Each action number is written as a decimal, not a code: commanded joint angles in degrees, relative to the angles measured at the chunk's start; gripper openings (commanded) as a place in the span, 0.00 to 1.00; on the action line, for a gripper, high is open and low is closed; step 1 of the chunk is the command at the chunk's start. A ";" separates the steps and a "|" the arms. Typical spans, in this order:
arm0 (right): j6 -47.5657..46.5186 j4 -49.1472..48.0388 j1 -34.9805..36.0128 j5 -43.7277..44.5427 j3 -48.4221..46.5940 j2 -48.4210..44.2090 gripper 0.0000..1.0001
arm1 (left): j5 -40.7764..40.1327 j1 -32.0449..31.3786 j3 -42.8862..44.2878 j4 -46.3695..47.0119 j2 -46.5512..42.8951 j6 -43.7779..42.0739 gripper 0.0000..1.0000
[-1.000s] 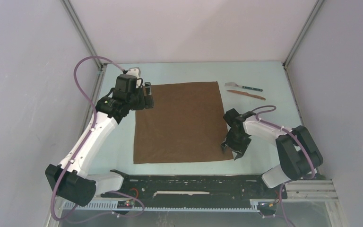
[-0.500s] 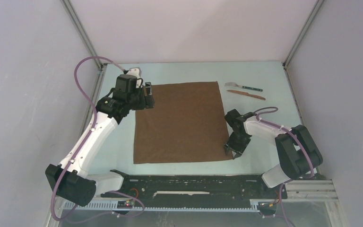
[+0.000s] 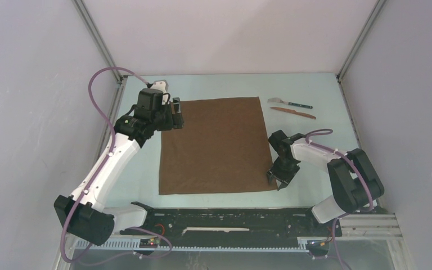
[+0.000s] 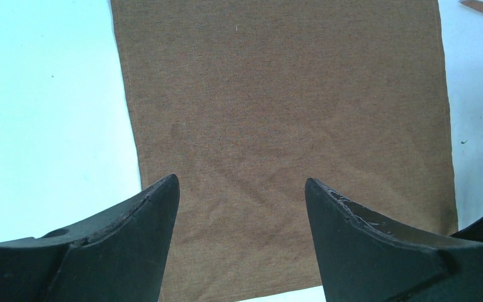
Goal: Fold the napkin into a case and place the utensils inside
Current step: Pick up the flattened napkin from the center of the board.
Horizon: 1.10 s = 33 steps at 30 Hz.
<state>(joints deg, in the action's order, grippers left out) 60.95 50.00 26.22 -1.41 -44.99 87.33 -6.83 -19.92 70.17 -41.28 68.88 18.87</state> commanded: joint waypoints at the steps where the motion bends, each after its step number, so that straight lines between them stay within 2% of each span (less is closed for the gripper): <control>1: 4.79 -1.27 0.46 1.41 2.19 3.02 0.54 | 0.60 -0.03 -0.12 1.33 -0.55 -1.38 0.80; 10: 8.29 -2.81 0.59 4.87 3.53 2.67 0.37 | 0.81 0.12 -0.21 1.38 -0.68 -1.38 0.80; 13: 8.84 -2.89 0.94 4.85 3.68 2.15 0.22 | 0.68 0.15 -0.34 1.45 -0.69 -1.32 0.80; 17: 10.32 -2.90 1.63 3.79 3.64 0.22 0.10 | -1.71 0.00 -0.90 1.34 -0.22 0.83 0.80; 19: 10.71 -1.90 1.46 3.40 3.20 -0.83 0.00 | -4.55 0.18 -0.50 -2.54 0.43 4.67 0.77; 22: 11.50 0.37 1.73 4.56 2.25 -1.63 0.00 | -4.83 2.52 -4.29 -8.48 -1.54 12.72 0.73; 24: 11.42 0.27 1.84 5.43 2.16 -2.01 0.00 | -2.67 5.48 -12.04 -10.59 -4.97 19.50 0.72; 26: 11.39 0.14 1.86 5.83 2.10 -1.95 0.00 | -4.30 7.66 -17.57 -14.05 -8.68 26.93 0.74; 29: 10.18 -1.37 1.90 4.91 2.10 -1.37 0.00 | -8.34 7.77 -25.87 -19.98 -13.30 37.01 0.75; 33: 8.84 -3.47 2.30 4.65 2.10 -0.59 0.00 | -9.82 7.01 -32.41 -21.87 -16.65 44.96 0.76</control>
<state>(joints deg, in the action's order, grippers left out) 70.52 47.37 27.99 -0.71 -43.92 85.71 -12.95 -12.45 41.04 -58.50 55.44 50.30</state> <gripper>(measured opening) 0.011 0.756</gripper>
